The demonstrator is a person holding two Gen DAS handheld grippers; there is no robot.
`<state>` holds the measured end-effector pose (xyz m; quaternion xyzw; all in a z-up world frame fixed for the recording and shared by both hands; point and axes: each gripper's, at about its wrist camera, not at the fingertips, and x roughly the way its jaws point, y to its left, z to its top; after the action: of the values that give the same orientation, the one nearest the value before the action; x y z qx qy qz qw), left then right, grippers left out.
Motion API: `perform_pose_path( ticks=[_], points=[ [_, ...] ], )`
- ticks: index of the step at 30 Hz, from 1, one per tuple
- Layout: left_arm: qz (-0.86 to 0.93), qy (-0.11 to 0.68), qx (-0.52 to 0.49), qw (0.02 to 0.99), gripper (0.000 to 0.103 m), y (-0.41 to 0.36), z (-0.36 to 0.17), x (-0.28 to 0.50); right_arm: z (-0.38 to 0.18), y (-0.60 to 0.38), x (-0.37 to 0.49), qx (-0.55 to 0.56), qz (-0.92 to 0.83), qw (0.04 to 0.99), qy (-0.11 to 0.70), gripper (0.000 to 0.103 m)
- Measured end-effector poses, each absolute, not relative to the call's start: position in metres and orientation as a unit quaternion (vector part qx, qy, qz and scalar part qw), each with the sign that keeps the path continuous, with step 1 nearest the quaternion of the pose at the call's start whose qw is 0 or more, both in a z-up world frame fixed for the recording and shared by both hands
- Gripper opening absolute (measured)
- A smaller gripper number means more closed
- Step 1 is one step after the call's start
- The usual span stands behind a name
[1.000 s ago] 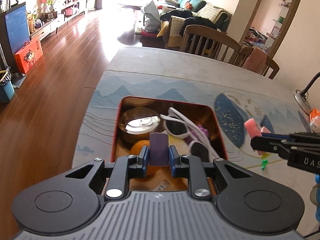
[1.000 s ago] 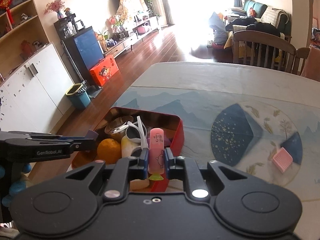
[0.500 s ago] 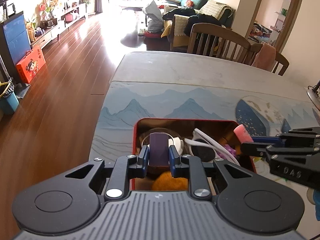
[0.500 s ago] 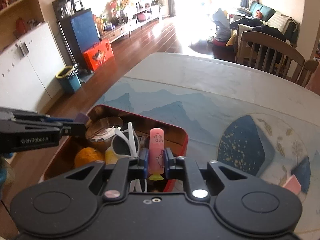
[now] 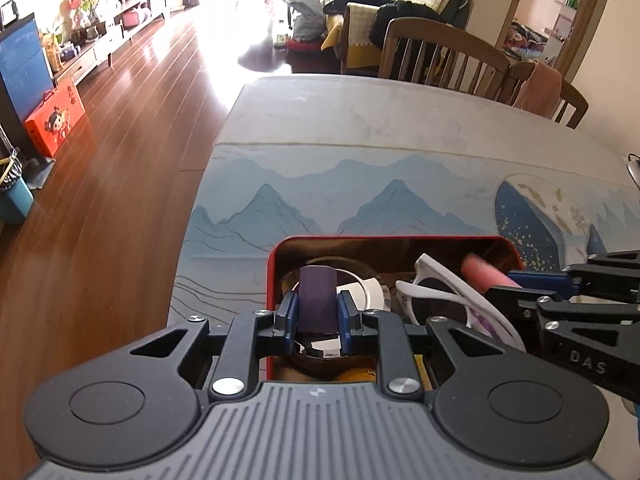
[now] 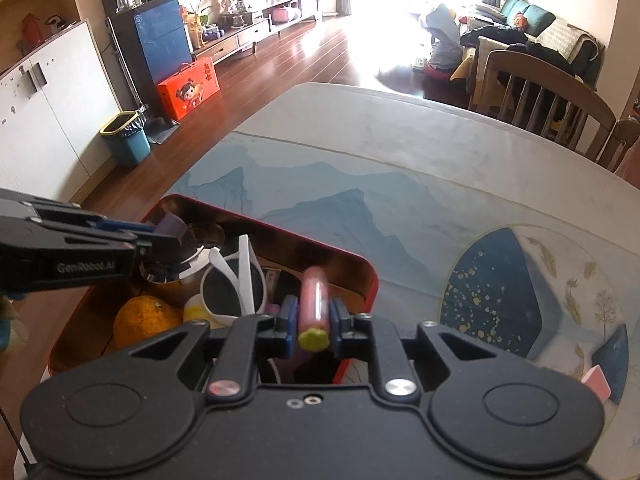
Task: Organize rigid objects
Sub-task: 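Open the left tool to drop the block while the right tool releases the tube into the box, then withdraw both open tools from the box back over the table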
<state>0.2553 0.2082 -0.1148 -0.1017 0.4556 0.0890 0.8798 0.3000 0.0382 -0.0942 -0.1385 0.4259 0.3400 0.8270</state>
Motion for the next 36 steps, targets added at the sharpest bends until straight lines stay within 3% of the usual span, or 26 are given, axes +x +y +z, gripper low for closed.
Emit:
perform_pose_path(
  ticks=[15, 36],
  points=[
    [0.096, 0.455, -0.109, 0.879, 0.022, 0.205, -0.111, 0.249, -0.087, 0.024, 0.290, -0.111, 0.344, 0.827, 0.431, 0.024],
    [0.082, 0.426, -0.114, 0.894, 0.031, 0.174, -0.081, 0.204, -0.050, -0.010, 0.248, -0.075, 0.362, 0.838, 0.402, 0.042]
  ],
)
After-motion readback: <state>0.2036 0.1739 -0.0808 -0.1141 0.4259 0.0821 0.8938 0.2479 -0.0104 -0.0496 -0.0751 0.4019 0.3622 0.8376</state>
